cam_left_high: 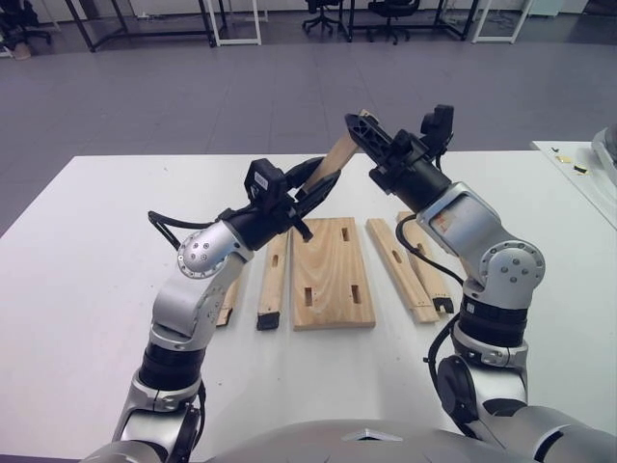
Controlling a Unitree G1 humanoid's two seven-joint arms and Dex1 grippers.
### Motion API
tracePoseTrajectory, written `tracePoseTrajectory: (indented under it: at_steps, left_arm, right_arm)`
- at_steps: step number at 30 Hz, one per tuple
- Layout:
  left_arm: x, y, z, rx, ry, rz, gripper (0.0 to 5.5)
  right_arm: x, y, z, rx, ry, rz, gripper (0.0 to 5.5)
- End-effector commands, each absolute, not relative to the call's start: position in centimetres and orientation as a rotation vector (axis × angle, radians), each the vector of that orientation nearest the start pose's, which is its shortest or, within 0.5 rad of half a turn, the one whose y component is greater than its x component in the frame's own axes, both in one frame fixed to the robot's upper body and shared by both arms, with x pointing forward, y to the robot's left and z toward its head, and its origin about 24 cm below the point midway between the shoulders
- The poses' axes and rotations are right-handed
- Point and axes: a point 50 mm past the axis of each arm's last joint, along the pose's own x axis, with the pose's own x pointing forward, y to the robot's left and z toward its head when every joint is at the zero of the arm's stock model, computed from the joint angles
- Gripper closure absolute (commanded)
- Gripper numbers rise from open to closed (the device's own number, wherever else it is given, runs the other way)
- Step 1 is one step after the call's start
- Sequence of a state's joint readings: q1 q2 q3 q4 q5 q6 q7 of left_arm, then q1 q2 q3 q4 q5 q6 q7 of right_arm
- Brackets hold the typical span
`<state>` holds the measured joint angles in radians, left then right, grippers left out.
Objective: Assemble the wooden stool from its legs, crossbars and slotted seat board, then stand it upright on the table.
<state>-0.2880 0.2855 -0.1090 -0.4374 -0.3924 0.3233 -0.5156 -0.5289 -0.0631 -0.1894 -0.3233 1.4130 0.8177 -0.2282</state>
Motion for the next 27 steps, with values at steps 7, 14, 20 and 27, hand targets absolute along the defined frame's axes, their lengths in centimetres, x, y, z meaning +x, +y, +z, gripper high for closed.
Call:
tracePoseTrajectory:
  at_steps: [7, 14, 20, 27]
  left_arm:
    - [24.5, 12.5, 12.4, 0.037, -0.087, -0.845, 3.21]
    - [23.7, 12.8, 11.6, 0.008, -0.079, -0.739, 3.21]
    - [24.0, 13.1, 12.0, 0.023, -0.092, -0.721, 3.21]
    - [24.4, 13.2, 12.3, 0.034, -0.102, -0.719, 3.21]
  right_arm:
    - [29.3, -14.2, 19.6, 0.533, -0.019, 0.365, 5.08]
    - [26.0, -16.8, 13.4, 0.1, 0.026, 0.103, 5.08]
    - [25.3, -16.7, 10.7, 0.028, 0.05, 0.061, 5.08]
    - [26.5, -15.6, 10.7, 0.026, 0.001, 0.163, 5.08]
